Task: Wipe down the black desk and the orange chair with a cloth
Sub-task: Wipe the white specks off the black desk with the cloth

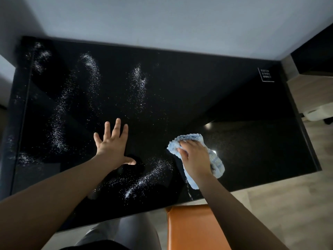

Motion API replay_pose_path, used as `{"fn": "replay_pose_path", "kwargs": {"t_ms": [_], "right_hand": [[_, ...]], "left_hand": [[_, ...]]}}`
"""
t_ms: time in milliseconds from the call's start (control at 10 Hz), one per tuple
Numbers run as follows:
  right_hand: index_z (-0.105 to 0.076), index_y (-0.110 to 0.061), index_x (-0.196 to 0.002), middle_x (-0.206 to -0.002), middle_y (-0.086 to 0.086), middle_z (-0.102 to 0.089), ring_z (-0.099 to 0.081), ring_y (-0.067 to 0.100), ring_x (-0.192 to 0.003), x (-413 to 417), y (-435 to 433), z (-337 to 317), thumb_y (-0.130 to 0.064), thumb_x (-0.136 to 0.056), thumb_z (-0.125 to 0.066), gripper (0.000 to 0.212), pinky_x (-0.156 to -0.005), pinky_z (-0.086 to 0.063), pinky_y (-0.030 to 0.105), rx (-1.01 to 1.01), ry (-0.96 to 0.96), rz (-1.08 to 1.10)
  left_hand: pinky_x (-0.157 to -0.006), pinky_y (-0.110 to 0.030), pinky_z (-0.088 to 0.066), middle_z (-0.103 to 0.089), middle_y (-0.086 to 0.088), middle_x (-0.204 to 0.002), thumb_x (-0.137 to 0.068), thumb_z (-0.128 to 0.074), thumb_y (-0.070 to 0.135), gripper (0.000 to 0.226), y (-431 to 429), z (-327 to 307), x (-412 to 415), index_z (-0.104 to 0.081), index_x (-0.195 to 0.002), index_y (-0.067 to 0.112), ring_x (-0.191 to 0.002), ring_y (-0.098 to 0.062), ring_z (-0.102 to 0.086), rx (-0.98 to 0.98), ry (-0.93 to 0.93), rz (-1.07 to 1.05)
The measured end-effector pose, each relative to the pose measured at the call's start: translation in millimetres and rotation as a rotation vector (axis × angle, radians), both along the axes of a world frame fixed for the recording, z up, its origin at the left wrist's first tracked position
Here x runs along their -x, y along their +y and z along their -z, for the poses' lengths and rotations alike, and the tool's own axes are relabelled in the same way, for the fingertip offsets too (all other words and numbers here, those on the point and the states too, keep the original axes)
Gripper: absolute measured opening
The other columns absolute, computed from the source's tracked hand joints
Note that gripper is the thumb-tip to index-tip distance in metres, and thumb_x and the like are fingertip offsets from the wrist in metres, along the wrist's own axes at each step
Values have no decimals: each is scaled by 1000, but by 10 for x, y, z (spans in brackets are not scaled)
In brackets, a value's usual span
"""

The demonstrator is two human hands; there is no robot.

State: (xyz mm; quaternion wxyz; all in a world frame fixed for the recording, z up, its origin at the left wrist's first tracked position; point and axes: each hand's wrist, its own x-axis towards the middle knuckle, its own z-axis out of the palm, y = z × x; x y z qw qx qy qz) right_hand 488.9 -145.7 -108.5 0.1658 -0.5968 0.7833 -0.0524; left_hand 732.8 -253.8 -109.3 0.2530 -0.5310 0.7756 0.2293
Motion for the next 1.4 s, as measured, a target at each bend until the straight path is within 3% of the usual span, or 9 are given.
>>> {"fn": "replay_pose_path", "kwargs": {"t_ms": [500, 900, 1000, 1200, 1400], "right_hand": [[-66, -18, -113, -109, -4, -68, -59, 15, -105, -235, 818, -99, -18, -92, -54, 24, -88, -47, 35, 43, -1, 71], [-62, -25, -118, -112, -6, -66, -56, 6, -103, -365, 1505, -123, -27, -96, -46, 27, -90, -41, 22, -70, 45, 139], [-62, -25, -116, -109, -6, -66, -57, 6, -100, -412, 1632, -146, -27, -97, -45, 25, -88, -45, 24, -89, 23, 152], [-68, -21, -99, -89, -4, -70, -62, 9, -81, -549, 1802, -241, -20, -95, -52, 17, -73, -50, 26, -73, 22, 199], [-65, -19, -84, -74, -6, -61, -56, 9, -72, -474, 1606, -431, -18, -93, -52, 15, -66, -47, 28, 8, -2, 278]], "left_hand": [[-112, -65, -8, 33, -6, -154, -59, -70, 74, 138, -10, 29, -10, 19, -150, 21, -144, -38, 22, -17, -3, 4], [-112, -64, -10, 32, -5, -155, -59, -70, 74, 137, -13, 14, -8, 18, -151, 21, -144, -38, 20, -12, -11, 14], [-112, -65, -10, 32, -4, -155, -59, -70, 75, 137, -18, 17, -15, 17, -151, 22, -144, -38, 20, -11, -13, 15], [-112, -65, -10, 32, -4, -155, -58, -70, 75, 138, -21, 29, -7, 17, -151, 22, -144, -38, 20, -11, -15, 16], [-112, -65, -12, 32, -4, -155, -58, -69, 77, 138, -38, 37, -21, 17, -151, 22, -145, -38, 19, -1, -7, 22]]}}
